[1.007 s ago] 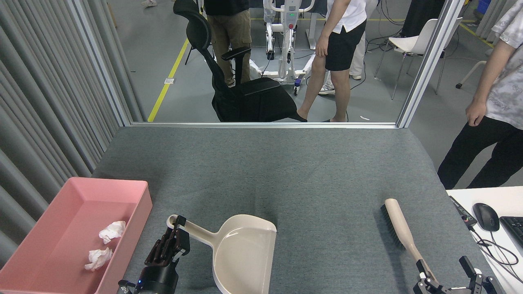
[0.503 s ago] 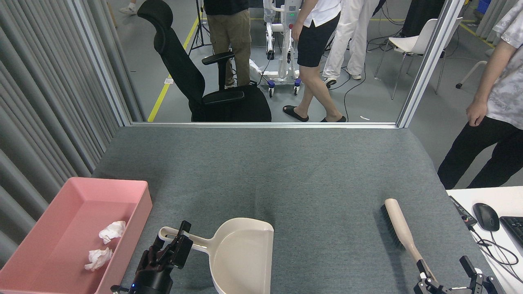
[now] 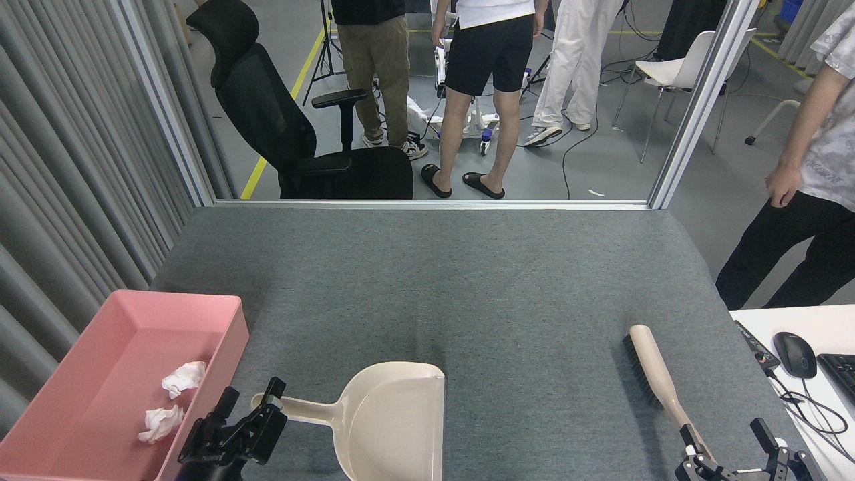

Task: Sweep and dump garbage into bin

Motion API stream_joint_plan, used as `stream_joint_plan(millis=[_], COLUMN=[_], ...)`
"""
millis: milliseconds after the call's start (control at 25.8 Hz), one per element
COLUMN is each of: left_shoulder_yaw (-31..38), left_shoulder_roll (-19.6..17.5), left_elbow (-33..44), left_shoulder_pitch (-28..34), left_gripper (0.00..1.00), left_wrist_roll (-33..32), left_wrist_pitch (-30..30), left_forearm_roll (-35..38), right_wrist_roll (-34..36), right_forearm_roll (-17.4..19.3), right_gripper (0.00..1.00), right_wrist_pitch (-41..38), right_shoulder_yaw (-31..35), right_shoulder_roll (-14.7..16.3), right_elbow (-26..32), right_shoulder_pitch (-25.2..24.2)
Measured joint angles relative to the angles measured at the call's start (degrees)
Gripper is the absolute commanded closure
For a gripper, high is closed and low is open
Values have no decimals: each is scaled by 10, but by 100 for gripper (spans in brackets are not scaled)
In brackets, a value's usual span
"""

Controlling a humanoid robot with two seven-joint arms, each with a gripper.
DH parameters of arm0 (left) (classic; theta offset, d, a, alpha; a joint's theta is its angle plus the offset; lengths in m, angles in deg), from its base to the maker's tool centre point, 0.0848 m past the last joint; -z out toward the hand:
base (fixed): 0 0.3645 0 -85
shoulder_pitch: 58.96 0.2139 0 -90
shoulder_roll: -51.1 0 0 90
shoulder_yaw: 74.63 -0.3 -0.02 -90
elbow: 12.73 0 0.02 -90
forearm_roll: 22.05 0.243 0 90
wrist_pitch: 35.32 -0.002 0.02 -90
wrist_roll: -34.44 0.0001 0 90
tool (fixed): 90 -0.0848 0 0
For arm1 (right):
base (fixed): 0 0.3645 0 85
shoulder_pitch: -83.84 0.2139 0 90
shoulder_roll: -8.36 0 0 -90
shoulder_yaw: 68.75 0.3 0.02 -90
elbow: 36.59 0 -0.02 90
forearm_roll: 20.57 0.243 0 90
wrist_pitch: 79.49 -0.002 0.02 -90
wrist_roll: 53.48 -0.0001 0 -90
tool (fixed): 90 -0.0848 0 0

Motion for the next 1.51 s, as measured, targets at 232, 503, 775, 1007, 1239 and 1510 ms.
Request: stream_joint_plan(millis=[232, 503, 775, 1007, 1239, 1510], left_shoulder_yaw=[6, 15, 27, 30, 34, 38], left_shoulder_roll=[-20, -38, -48, -48, -42, -45], left_elbow=[21, 24, 25, 26, 26, 26], left_shoulder_pitch=[9, 7, 2, -4, -8, -16], left_gripper=[0, 0, 0, 0, 0, 0], left_wrist_roll=[1, 22, 59, 63, 63, 48], left_wrist_pitch=[5, 13, -16, -50, -78, -81], left_forearm_roll=[45, 194, 333, 350, 350, 263], right_wrist_roll=[2, -9, -35, -35, -17, -12], right_forearm_roll=[0, 0, 0, -3, -15, -36], right_gripper=[1, 1, 1, 1, 1, 1], right_wrist_pitch=[-1, 0, 1, -2, 2, 4], right_shoulder_yaw=[0, -1, -3, -3, -4, -7], right_shoulder_roll=[-3, -25, -42, -44, -50, -84], right_elbow=[12, 30, 51, 52, 50, 49], right_shoulder_pitch=[0, 0, -2, -1, 2, 3])
